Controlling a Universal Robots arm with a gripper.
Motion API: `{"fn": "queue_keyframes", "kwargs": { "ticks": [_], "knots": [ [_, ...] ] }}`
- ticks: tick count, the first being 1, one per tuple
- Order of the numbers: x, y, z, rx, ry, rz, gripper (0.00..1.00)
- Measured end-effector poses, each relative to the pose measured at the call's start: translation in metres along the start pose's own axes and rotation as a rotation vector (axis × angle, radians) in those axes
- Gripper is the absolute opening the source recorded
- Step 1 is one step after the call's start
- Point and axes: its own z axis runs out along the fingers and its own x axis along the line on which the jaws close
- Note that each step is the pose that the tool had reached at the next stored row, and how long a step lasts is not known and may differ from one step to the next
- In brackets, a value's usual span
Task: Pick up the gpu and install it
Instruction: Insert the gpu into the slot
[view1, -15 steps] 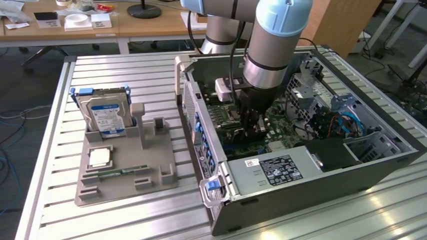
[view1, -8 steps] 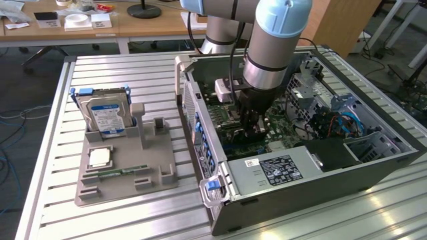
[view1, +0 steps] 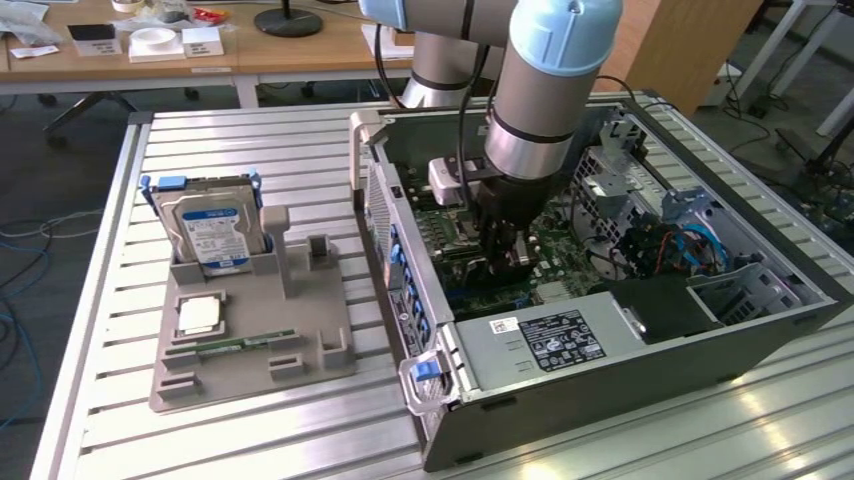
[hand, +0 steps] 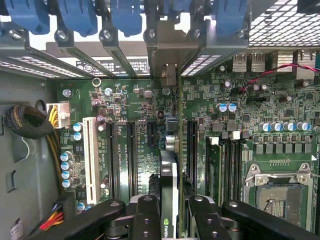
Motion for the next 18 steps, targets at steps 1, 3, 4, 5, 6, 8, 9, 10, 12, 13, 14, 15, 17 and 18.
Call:
{"fn": "queue_keyframes", "kwargs": {
  "ticks": [1, 3, 4, 5, 6, 8, 9, 10, 12, 13, 14, 15, 17, 18],
  "knots": [
    [0.0, 0.0003, 0.0003, -0.0001, 0.0005, 0.0, 0.27],
    [0.0001, 0.0005, 0.0005, -0.0002, 0.0013, 0.0, 0.27],
    [0.0001, 0.0006, 0.0006, -0.0002, 0.0013, 0.0, 0.27],
    [0.0001, 0.0007, 0.0006, -0.0001, 0.0012, 0.0, 0.27],
    [0.0, 0.0007, 0.0007, -0.0001, 0.001, 0.0, 0.27],
    [0.0, 0.0007, 0.0007, -0.0001, 0.001, 0.0, 0.27],
    [0.0, 0.0007, 0.0007, -0.0001, 0.0009, 0.0, 0.27],
    [0.0, 0.0007, 0.0007, -0.0001, 0.0009, 0.0, 0.27],
    [0.0, 0.0007, 0.0007, -0.0001, 0.0009, 0.0, 0.27],
    [0.0, 0.0007, 0.0007, -0.0001, 0.001, 0.0, 0.27],
    [-0.0001, 0.0012, 0.0012, -0.0009, -0.0006, 0.001, 0.27],
    [-0.0001, 0.001, 0.0012, 0.0003, 0.0, 0.001, 0.27],
    [0.0, 0.0008, 0.0008, 0.0, 0.0007, 0.0, 0.4],
    [0.0, 0.0007, 0.0008, 0.0, 0.0008, 0.0, 0.4]
  ]
}}
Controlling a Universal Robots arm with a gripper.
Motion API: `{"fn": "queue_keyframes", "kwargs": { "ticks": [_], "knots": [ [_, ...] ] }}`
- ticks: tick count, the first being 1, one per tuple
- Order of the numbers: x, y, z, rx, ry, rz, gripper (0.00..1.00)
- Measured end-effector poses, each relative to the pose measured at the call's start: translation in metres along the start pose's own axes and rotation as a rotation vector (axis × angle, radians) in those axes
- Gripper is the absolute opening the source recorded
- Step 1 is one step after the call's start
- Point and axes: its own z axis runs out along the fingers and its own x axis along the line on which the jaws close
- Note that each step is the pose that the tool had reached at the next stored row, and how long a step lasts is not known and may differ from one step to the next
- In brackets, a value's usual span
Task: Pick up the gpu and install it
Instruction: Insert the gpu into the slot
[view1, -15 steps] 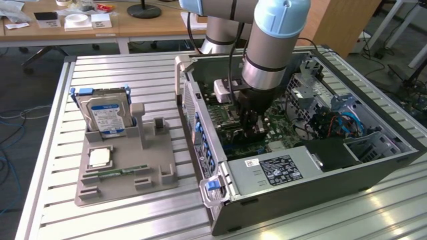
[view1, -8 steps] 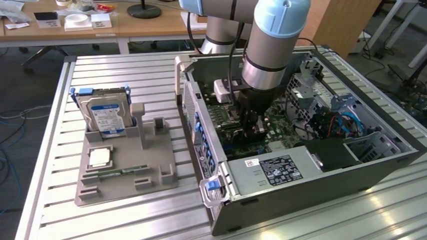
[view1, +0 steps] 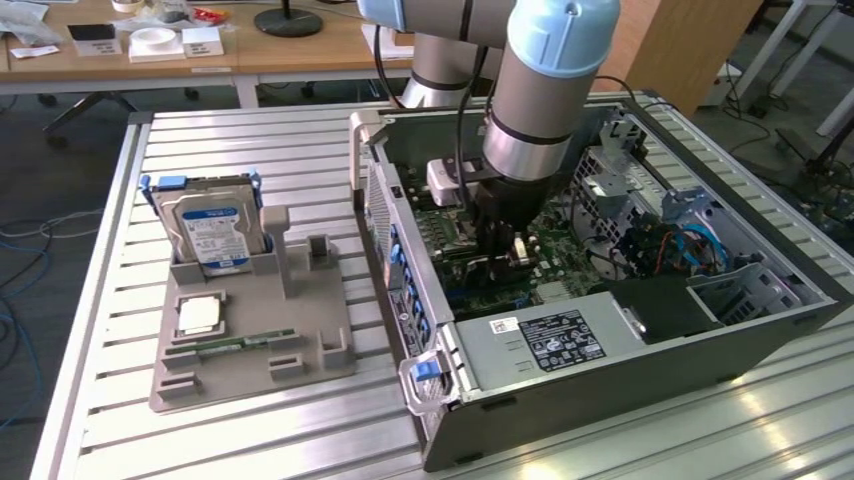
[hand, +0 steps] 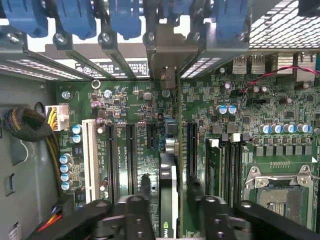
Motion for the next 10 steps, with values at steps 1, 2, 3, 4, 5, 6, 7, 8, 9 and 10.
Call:
{"fn": "queue_keyframes", "kwargs": {
  "ticks": [1, 2, 3, 4, 5, 6, 7, 8, 9, 10],
  "knots": [
    [0.0, 0.0, 0.0, 0.0, -0.0001, 0.0, 0.45],
    [0.0, 0.0, 0.0, 0.0, 0.0, 0.0, 0.51],
    [0.0, 0.0, 0.0, -0.0001, 0.0001, 0.0, 0.51],
    [0.0, 0.0, 0.0, 0.0, 0.0, 0.0, 0.58],
    [0.0, 0.0, 0.0, 0.0, 0.0, 0.0, 0.58],
    [0.0, 0.0, 0.0, -0.0001, 0.0, 0.0, 0.58],
    [0.0, 0.0, 0.0, 0.0, 0.0, 0.0, 0.58],
    [0.0, 0.0, 0.0, 0.0, 0.0, 0.0, 0.58],
    [0.0, 0.0, 0.0, -0.0001, 0.0001, 0.0, 0.58],
    [0.0, 0.0, 0.0, 0.0, 0.0, 0.0, 0.58]
  ]
}}
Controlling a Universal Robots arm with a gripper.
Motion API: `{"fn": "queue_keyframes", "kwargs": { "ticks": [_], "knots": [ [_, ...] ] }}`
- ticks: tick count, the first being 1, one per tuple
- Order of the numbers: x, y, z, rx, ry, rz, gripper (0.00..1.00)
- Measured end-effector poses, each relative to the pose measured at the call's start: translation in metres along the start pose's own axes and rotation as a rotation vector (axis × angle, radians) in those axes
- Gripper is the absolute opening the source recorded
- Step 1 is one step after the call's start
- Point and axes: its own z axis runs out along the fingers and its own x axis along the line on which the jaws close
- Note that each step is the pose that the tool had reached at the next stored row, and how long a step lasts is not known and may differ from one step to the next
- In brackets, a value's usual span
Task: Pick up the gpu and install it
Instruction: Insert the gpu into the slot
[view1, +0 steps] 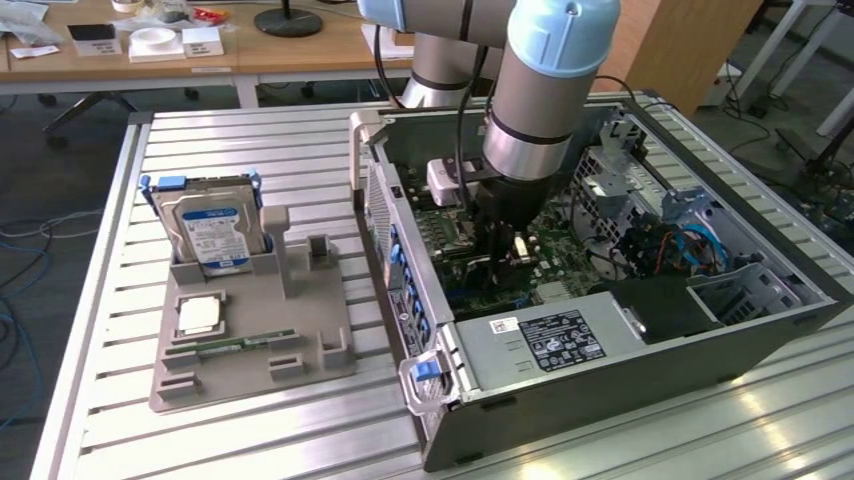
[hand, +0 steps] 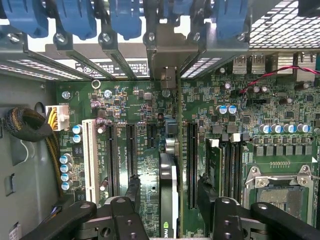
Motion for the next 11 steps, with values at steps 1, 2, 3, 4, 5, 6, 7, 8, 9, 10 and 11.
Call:
{"fn": "queue_keyframes", "kwargs": {
  "ticks": [1, 2, 3, 4, 5, 6, 7, 8, 9, 10, 11],
  "knots": [
    [0.0, 0.0, 0.0, 0.0, -0.0001, 0.0, 0.58],
    [0.0, 0.0, -0.0001, -0.0001, 0.0001, 0.0, 0.58],
    [0.0, 0.0, -0.0005, -0.0002, 0.0003, 0.0, 0.58],
    [0.0, 0.0, -0.0012, -0.0002, 0.0004, 0.0, 0.58],
    [0.0, 0.0, -0.0021, -0.0001, 0.0001, 0.0, 0.58],
    [-0.0001, -0.0001, -0.0035, -0.0001, 0.0001, 0.0, 0.58],
    [-0.0001, -0.0001, -0.0048, -0.0001, 0.0001, 0.0, 0.58],
    [-0.0001, -0.0001, -0.006, -0.0001, 0.0001, 0.0, 0.58],
    [-0.0002, -0.0001, -0.0069, 0.0, 0.0, 0.0, 0.58],
    [-0.0002, -0.0002, -0.0078, 0.0, -0.0001, 0.0, 0.58],
    [-0.0002, -0.0002, -0.0088, 0.0, 0.0, 0.0, 0.58]
  ]
}}
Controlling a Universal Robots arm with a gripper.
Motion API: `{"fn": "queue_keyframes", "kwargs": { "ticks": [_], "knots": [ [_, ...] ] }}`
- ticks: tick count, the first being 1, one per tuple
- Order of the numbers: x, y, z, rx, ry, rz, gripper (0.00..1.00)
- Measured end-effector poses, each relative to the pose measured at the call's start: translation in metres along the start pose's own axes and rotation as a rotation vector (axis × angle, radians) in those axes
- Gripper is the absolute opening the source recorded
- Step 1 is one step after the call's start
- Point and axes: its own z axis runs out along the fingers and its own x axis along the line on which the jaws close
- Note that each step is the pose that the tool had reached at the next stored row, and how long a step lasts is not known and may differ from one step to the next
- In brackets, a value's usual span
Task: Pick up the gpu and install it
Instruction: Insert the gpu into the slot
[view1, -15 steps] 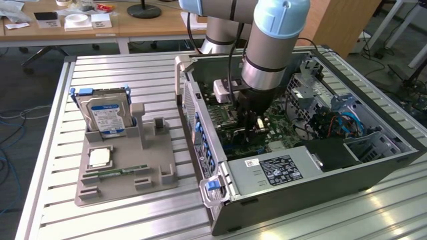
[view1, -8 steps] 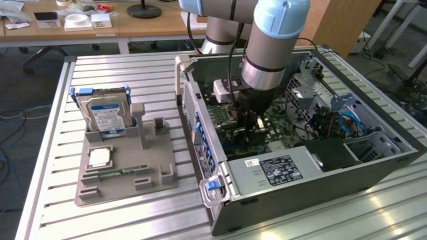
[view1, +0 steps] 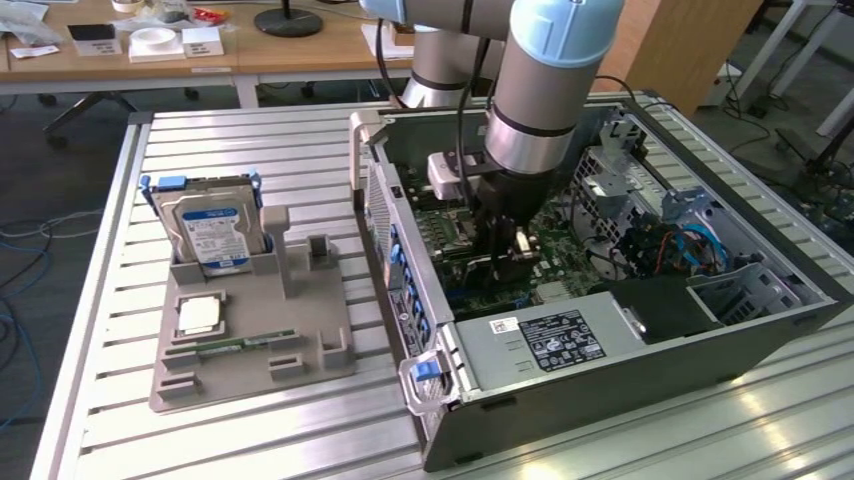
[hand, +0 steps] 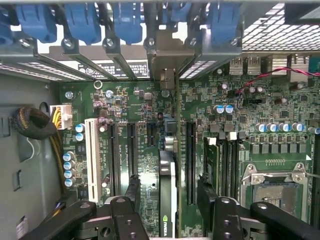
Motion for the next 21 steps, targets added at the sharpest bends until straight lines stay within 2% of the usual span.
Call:
{"fn": "queue_keyframes", "kwargs": {
  "ticks": [21],
  "knots": [
    [-0.002, -0.0009, -0.0416, 0.0035, 0.0, 0.0, 0.58]
  ]
}}
